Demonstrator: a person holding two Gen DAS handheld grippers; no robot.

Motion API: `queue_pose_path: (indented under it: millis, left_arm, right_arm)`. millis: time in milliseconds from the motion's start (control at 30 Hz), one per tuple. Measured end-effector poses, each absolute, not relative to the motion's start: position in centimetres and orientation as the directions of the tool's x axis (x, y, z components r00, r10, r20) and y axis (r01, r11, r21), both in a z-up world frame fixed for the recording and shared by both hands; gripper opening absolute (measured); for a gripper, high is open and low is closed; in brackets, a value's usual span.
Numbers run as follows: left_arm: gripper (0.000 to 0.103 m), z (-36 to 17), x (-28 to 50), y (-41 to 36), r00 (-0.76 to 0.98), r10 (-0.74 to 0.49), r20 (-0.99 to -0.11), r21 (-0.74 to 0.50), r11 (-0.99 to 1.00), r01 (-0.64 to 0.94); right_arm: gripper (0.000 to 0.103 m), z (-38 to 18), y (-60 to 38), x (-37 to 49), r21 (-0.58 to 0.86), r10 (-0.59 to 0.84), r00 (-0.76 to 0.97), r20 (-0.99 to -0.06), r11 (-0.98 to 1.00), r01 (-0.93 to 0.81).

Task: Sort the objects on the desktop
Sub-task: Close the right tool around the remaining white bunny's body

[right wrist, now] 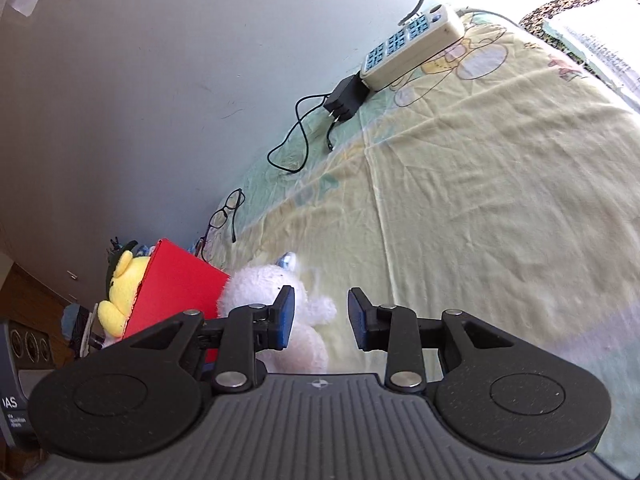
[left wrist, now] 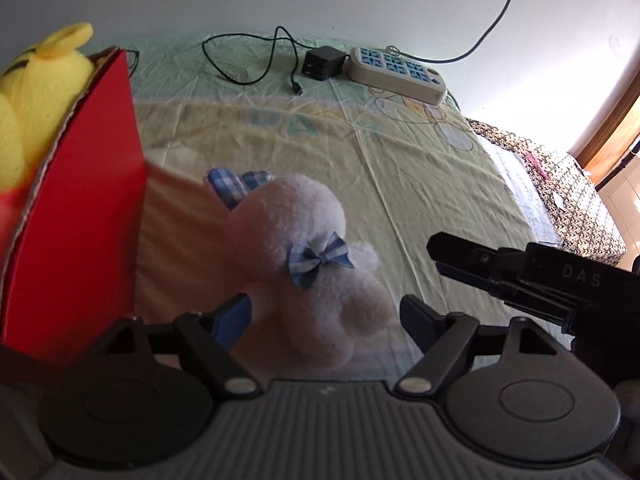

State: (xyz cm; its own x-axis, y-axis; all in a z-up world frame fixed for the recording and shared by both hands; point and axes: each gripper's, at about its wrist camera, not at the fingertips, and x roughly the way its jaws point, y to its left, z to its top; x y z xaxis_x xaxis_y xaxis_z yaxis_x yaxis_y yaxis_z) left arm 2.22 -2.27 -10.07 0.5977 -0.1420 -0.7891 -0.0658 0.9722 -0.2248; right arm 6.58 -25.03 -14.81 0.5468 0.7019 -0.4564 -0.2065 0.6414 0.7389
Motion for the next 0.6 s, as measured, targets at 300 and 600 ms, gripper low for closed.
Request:
queue_pose_path:
  millis: [300,600]
  left_arm:
    - [0.077,-11.2,3.2,0.1,0.611,-0.139,-0.78,-0.312,0.932,-0.186]
    - [0.074,-13.0,5.1,1.4,0.581,-0.251,-0.774,-0.444,0.87,-0.215]
  right_arm:
    - [0.039,-17.4,-21.4,10.8,0.84,0.807,0.426,-0.409,0.516,-0.17]
    - [0.044,-19.2,-21.0,11.2,0.904,0.857,0.369,-0.36,0.418,-0.088]
